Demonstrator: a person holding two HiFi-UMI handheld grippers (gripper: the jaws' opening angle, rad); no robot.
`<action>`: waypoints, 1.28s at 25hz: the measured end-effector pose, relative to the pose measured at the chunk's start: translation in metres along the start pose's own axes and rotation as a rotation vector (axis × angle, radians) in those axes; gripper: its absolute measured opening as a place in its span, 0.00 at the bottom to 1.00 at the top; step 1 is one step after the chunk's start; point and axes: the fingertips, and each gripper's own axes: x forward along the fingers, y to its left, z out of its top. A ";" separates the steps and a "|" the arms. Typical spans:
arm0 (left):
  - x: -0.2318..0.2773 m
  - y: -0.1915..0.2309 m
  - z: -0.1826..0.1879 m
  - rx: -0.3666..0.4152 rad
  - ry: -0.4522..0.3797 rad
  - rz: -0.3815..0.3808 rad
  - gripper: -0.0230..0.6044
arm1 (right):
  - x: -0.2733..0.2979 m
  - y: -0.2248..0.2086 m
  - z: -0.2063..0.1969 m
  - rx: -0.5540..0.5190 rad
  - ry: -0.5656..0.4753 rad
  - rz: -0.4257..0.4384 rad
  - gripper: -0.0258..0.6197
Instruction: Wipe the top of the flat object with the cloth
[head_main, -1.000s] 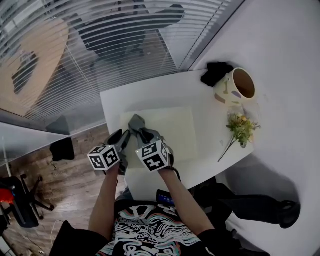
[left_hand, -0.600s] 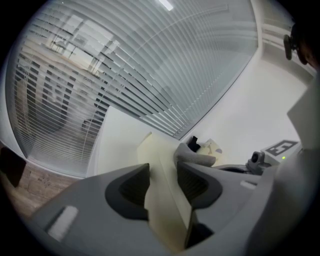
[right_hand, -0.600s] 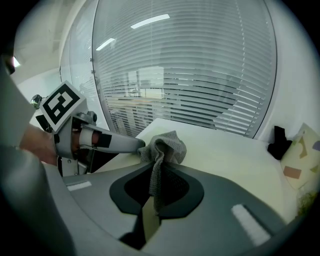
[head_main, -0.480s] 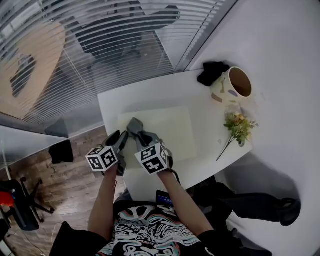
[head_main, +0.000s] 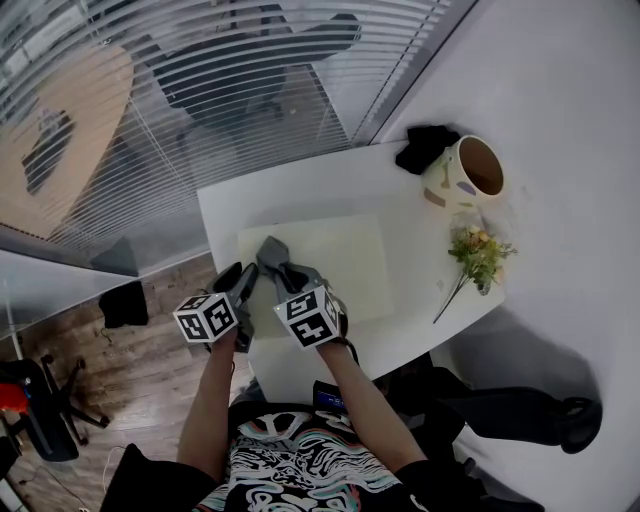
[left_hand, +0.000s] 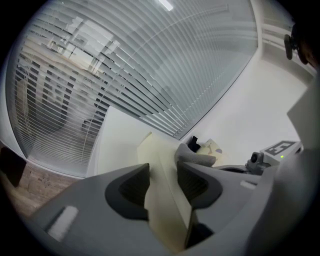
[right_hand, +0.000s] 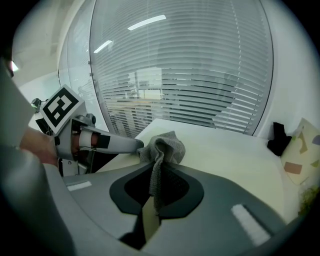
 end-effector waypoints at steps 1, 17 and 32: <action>0.000 0.000 0.000 0.000 0.000 0.000 0.39 | 0.000 -0.001 0.000 0.003 0.001 0.000 0.06; 0.000 0.001 0.001 0.001 -0.001 0.002 0.39 | -0.007 -0.018 -0.007 0.048 0.035 -0.001 0.06; -0.001 0.001 0.000 0.000 -0.004 0.002 0.39 | -0.020 -0.042 -0.008 0.084 0.039 -0.036 0.06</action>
